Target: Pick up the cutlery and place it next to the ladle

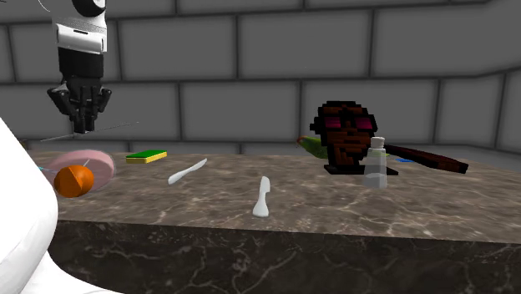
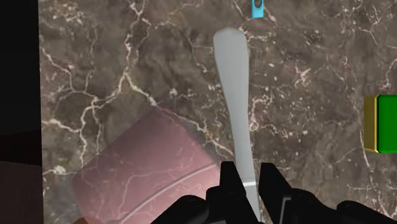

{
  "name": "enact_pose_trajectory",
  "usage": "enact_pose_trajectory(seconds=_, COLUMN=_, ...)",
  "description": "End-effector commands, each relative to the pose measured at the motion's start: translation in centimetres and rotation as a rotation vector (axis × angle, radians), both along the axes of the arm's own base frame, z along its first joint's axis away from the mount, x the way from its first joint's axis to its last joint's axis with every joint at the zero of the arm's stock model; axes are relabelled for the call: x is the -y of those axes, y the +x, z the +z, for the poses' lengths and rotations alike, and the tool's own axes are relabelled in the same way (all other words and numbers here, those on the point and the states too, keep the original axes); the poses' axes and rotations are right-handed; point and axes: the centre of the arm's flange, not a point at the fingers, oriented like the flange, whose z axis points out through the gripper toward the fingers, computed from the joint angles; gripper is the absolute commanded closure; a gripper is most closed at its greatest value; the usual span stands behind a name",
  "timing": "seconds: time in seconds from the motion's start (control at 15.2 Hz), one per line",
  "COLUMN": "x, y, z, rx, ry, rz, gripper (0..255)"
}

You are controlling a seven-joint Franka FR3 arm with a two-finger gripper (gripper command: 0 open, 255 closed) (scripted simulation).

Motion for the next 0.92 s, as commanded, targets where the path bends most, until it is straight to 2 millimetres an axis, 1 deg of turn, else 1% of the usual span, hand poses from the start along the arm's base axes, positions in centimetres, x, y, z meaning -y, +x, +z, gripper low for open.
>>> enact_pose_trajectory(seconds=0.0, x=-2.0, y=-1.8, z=0.0, rx=0.0, ry=0.0, rz=-0.002, gripper=255)
enact_pose_trajectory(seconds=0.33, x=-7.1, y=-5.9, z=0.0, rx=0.0, ry=0.0, rz=-0.002, gripper=255)
enact_pose_trajectory(seconds=0.4, x=-8.8, y=-7.2, z=0.0, rx=0.0, ry=0.0, rz=-0.002, gripper=255)
enact_pose_trajectory(seconds=0.86, x=-8.8, y=-7.2, z=-3.7, rx=0.0, ry=0.0, rz=-0.002, gripper=255)
